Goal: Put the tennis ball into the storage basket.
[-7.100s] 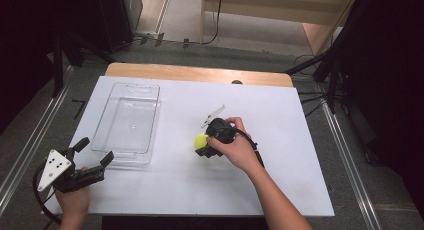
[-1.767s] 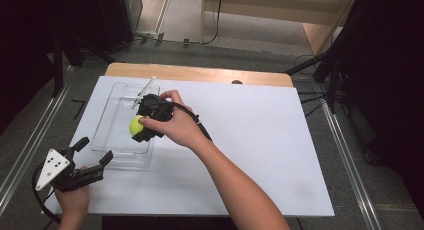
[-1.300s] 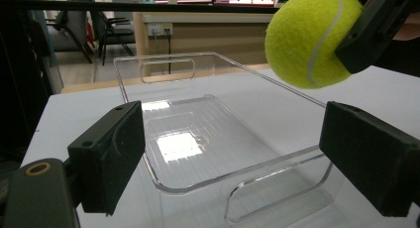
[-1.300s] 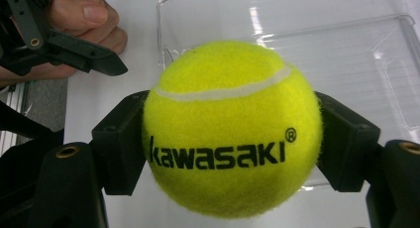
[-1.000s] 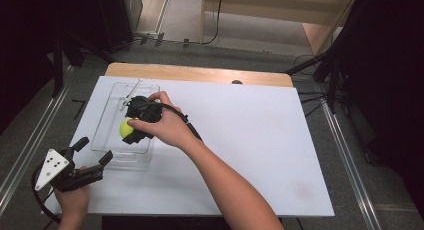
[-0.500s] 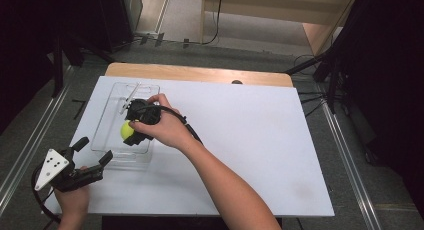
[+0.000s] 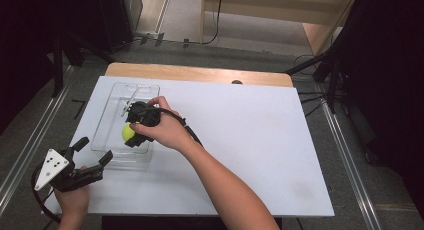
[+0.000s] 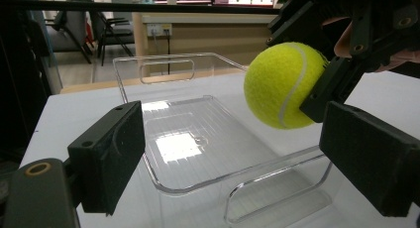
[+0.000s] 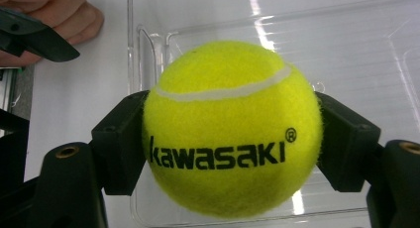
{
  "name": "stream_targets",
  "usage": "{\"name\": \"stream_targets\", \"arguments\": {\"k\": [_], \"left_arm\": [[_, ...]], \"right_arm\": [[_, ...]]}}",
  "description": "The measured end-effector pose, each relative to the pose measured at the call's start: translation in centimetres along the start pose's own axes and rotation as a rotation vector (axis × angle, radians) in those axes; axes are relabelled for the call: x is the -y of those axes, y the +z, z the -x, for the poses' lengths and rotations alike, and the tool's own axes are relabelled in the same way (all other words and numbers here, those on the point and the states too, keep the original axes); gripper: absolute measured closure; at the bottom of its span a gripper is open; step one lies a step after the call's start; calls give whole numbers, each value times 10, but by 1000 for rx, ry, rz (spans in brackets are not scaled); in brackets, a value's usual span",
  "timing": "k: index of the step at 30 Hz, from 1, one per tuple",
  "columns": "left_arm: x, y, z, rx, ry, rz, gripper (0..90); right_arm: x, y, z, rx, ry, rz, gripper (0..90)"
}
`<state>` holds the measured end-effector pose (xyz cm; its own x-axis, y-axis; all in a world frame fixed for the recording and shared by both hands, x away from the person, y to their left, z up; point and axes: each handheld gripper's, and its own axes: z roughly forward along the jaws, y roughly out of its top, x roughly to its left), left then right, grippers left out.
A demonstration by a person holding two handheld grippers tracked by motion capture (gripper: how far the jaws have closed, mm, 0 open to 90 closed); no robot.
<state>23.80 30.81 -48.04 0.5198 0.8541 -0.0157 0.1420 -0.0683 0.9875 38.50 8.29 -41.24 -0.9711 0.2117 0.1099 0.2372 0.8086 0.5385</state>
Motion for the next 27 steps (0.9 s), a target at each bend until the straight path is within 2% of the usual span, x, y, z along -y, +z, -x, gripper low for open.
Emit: {"name": "stream_targets", "arguments": {"k": [14, 27], "left_arm": [[0, 0, 0, -1, 2, -2, 111], [0, 0, 0, 1, 1, -1, 111]], "right_arm": [[6, 8, 3, 4, 15, -22, 233], [10, 19, 4, 15, 2, -55, 232]]}}
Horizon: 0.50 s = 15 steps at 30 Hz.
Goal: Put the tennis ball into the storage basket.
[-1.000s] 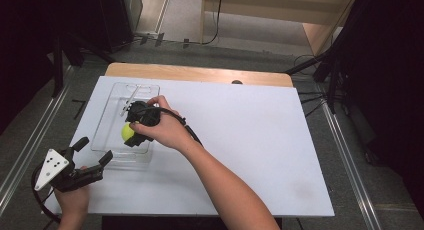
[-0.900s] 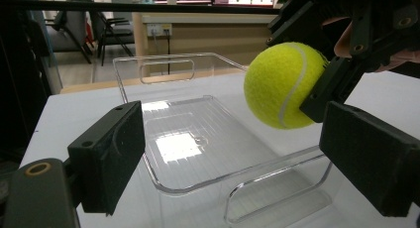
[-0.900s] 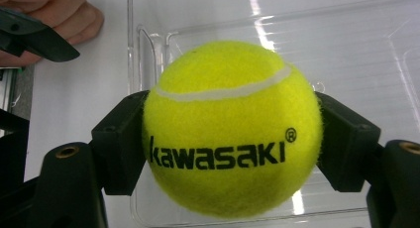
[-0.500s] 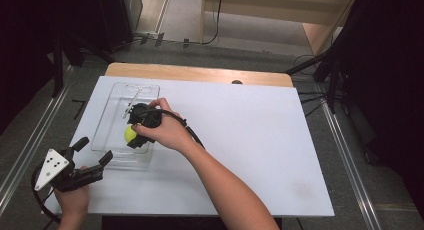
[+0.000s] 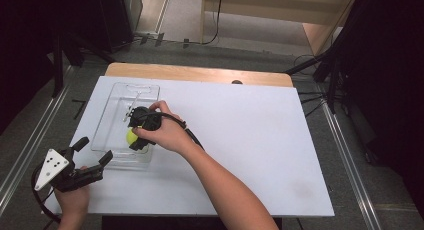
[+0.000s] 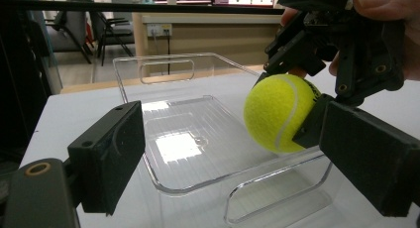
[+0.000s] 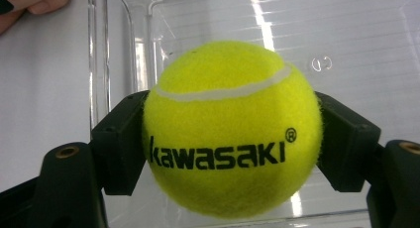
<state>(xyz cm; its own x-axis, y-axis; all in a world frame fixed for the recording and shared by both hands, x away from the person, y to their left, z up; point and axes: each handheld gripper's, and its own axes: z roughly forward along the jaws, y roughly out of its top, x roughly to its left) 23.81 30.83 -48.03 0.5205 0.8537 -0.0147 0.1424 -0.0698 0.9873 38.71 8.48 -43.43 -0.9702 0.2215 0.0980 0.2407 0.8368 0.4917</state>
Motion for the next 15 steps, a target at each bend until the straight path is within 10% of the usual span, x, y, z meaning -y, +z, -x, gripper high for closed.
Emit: {"name": "stream_targets", "arguments": {"k": [15], "left_arm": [[0, 0, 0, -1, -2, 2, 111]], "right_arm": [[0, 6, -1, 14, -10, -37, 225]]}}
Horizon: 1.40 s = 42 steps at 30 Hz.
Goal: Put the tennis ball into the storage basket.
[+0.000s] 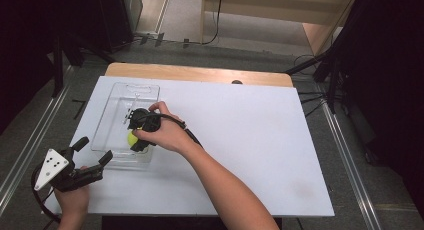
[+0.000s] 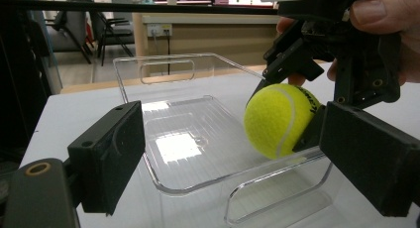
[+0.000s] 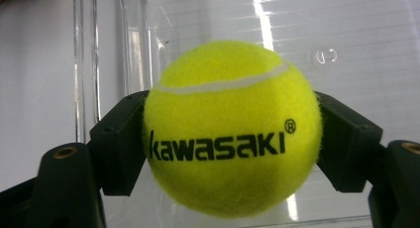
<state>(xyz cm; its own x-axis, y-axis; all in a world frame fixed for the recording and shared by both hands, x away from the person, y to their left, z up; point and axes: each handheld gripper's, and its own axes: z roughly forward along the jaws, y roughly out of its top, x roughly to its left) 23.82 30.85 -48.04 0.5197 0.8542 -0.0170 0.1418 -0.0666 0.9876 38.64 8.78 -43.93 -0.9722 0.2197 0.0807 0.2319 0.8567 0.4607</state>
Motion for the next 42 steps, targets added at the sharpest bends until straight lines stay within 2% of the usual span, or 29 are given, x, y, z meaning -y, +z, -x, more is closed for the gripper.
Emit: {"name": "stream_targets", "arguments": {"k": [5, 7, 12, 14, 19, 24, 27, 28, 31, 37, 42], "left_arm": [[0, 0, 0, 2, 0, 1, 111], [0, 0, 0, 2, 0, 2, 111], [0, 0, 0, 1, 2, -2, 111], [0, 0, 0, 1, 2, -2, 110], [0, 0, 0, 0, 5, -5, 111], [0, 0, 1, 2, 7, -5, 111], [0, 0, 0, 2, 9, -4, 111], [0, 0, 0, 0, 9, -5, 111], [0, 0, 1, 2, 9, -4, 111], [0, 0, 1, 1, 6, -5, 111], [0, 0, 1, 1, 6, -5, 111]], "right_arm": [[0, 1, 0, 6, -2, -3, 203], [1, -2, 1, -1, 5, 11, 168], [3, -13, 1, 9, 15, 37, 153], [4, -16, 1, 13, 22, 40, 108], [8, -25, 1, 20, 27, 81, 100], [15, -33, 1, 29, 29, 113, 82], [18, -37, 1, 42, 43, 112, 80], [19, -39, 1, 37, 35, 116, 80], [22, -43, 0, 45, 47, 126, 7], [33, -47, 0, 52, 59, 136, 6], [44, -52, 2, 52, 77, 166, 0]]}}
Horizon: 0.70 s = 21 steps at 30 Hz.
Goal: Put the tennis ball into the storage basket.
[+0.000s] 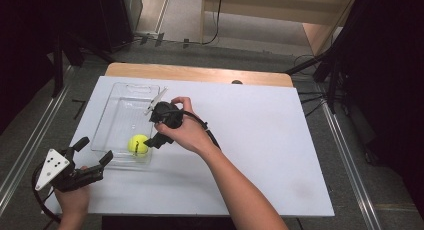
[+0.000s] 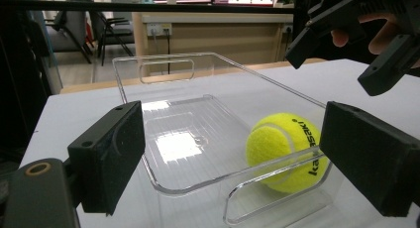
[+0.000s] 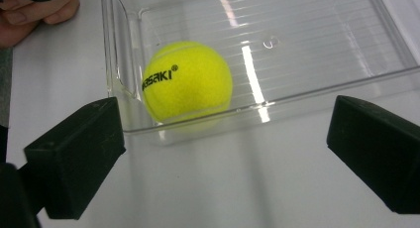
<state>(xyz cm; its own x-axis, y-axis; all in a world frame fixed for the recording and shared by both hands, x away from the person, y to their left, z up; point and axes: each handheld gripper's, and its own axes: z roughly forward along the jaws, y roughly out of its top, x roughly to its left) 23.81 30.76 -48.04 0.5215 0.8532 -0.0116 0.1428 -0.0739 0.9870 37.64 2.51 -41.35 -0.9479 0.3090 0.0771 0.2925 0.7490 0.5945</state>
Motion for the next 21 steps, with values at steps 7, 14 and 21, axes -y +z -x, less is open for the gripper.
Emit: {"name": "stream_targets", "arguments": {"k": [7, 14, 21], "left_arm": [[0, 0, 0, -2, 1, -1, 111], [0, 0, 0, -1, 4, 2, 111], [0, 0, 0, -5, 5, -4, 111]], "right_arm": [[15, -10, 4, 5, 33, 18, 0], [30, -20, 7, 33, 40, 44, 0], [45, -30, 10, 56, 61, 74, 0]]}}
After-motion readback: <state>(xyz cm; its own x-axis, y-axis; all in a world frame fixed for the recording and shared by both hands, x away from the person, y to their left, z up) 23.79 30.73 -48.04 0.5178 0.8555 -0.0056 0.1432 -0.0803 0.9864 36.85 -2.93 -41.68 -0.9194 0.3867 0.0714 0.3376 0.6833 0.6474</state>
